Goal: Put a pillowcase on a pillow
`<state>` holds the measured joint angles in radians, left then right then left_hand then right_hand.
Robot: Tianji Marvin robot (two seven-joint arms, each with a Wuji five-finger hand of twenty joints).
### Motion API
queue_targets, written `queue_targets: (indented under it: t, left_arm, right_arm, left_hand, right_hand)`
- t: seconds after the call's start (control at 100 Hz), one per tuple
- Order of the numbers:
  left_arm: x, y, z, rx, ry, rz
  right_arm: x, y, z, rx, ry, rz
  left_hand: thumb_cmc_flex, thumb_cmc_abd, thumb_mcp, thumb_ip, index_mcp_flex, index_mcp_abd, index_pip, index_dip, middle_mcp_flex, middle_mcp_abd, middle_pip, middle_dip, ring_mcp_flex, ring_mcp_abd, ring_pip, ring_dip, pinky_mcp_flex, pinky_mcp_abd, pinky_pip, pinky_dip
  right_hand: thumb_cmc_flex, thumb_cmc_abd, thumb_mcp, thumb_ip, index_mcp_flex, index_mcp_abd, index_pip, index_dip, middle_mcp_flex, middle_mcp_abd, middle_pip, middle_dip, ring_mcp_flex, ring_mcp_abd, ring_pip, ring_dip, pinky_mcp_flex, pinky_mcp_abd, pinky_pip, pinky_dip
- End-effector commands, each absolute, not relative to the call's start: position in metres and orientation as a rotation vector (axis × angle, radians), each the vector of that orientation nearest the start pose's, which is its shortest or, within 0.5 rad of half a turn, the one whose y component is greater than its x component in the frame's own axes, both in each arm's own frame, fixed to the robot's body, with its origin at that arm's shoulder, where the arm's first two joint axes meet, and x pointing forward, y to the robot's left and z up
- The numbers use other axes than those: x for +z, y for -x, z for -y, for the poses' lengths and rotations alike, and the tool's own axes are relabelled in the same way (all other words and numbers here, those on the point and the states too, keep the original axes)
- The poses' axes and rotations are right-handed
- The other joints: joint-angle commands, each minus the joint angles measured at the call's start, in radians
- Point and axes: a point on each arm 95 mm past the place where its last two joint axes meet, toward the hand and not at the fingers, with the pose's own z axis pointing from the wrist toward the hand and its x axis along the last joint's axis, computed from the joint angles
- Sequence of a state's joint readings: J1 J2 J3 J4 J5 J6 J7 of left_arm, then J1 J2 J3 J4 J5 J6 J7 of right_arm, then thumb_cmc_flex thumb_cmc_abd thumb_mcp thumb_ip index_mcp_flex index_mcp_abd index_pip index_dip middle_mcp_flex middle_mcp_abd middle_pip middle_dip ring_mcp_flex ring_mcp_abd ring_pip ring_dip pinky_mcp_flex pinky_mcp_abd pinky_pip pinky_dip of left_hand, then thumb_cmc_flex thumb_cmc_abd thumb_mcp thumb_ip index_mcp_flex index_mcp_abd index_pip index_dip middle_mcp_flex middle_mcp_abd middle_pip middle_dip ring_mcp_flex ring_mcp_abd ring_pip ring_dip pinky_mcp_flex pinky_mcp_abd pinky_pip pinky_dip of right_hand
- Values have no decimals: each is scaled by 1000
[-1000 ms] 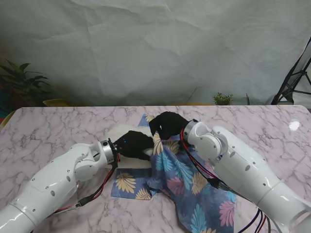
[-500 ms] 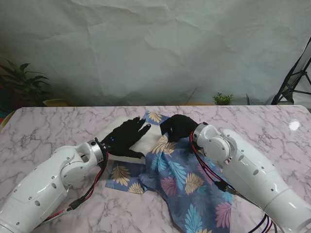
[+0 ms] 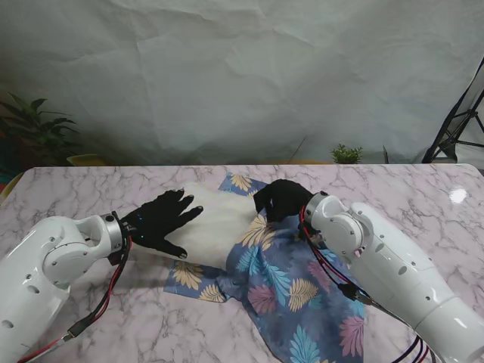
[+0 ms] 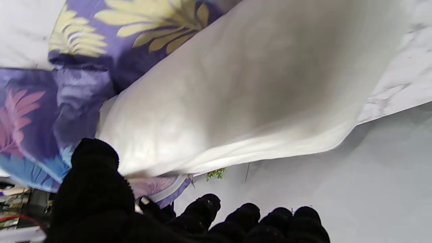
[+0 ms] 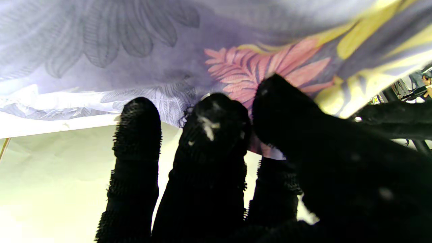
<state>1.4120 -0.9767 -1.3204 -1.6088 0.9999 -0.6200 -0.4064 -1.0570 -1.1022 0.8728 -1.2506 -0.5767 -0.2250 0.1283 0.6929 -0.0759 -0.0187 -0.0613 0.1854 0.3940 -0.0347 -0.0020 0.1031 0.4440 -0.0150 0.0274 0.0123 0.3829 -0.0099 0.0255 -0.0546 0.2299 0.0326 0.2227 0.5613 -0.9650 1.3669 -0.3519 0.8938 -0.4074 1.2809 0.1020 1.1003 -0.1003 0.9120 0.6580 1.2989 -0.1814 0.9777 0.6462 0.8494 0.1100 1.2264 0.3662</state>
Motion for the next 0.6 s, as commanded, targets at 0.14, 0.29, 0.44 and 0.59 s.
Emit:
queue_targets:
  t: [0.14, 0.29, 0.44, 0.59]
  left_arm:
    - [-295, -430, -29, -1399, 827, -2214]
    - [-306, -435, -17, -1396, 805, -2245]
    - [-316, -439, -10, -1374, 744, -2210]
    - [-325, -440, -7, -1357, 752, -2181]
  right_arm:
    - [-288, -500, -61, 1767, -1246, -1774]
    - [-284, -498, -65, 1782, -1234, -1773]
    - [-280, -495, -68, 1796, -1225, -1776]
    - [-278, -492, -71, 1812, -1222, -1773]
  left_hand:
    - [-13, -22, -18, 8, -47, 9, -20, -17, -45, 42, -26, -18, -42, 61, -26, -15, -17, 57, -48, -41]
    - [17, -51, -11, 13, -47, 10, -20, -17, -45, 49, -26, -18, -44, 77, -26, -16, -20, 92, -41, -43]
    - [125, -101, 8, 49, -46, 23, -20, -17, -45, 47, -26, -18, -42, 83, -17, 5, -24, 122, 22, 45]
    - [244, -121, 23, 63, -46, 14, -20, -17, -44, 20, -25, -18, -8, 81, 65, 259, 149, 124, 83, 121]
  right_hand:
    - [15, 17, 23, 3, 2, -8, 39, 23, -4, -3, 17, 8, 22, 2, -21, 3, -3, 11, -7, -10]
    - [15, 18, 23, 3, 2, -8, 40, 24, -5, -2, 18, 8, 22, 3, -22, 3, -6, 13, -7, -10]
    - [14, 19, 23, 3, 2, -8, 40, 24, -6, -2, 19, 8, 22, 3, -24, 3, -8, 16, -8, -11]
    - [14, 20, 22, 3, 1, -7, 40, 24, -7, -1, 19, 8, 22, 4, -24, 4, -13, 23, -9, -11]
